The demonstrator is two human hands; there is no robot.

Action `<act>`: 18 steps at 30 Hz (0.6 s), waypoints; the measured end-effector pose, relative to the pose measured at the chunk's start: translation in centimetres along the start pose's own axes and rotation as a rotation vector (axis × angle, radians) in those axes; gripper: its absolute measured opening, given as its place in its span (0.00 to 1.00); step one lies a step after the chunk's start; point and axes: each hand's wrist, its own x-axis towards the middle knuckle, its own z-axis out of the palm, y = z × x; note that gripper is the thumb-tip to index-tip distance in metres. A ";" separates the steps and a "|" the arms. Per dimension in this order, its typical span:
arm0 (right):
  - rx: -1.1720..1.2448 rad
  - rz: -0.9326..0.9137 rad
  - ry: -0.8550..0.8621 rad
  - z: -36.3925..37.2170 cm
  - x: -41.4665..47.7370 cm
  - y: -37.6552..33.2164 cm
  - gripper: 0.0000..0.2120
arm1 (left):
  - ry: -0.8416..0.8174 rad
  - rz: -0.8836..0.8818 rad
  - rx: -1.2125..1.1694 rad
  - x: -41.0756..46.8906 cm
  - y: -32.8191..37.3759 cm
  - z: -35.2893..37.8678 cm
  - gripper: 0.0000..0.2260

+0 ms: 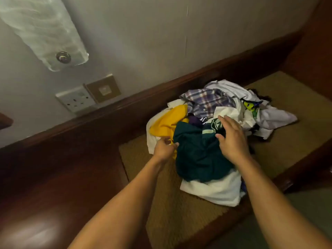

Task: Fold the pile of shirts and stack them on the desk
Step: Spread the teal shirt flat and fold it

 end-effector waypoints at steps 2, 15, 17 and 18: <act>-0.080 0.051 -0.061 1.2 0.4 -0.2 0.21 | 0.034 -0.034 -0.011 0.9 -0.1 1.6 0.22; 0.212 0.084 0.188 0.4 -4.1 -4.9 0.08 | 0.246 0.173 -0.075 -4.7 -1.9 -10.0 0.05; 0.215 0.033 0.160 0.4 -5.1 -6.3 0.08 | 0.269 0.180 -0.013 -6.4 -2.1 -12.5 0.03; 0.210 0.004 0.141 0.5 -5.7 -7.0 0.08 | 0.281 0.183 0.009 -7.3 -2.2 -13.6 0.03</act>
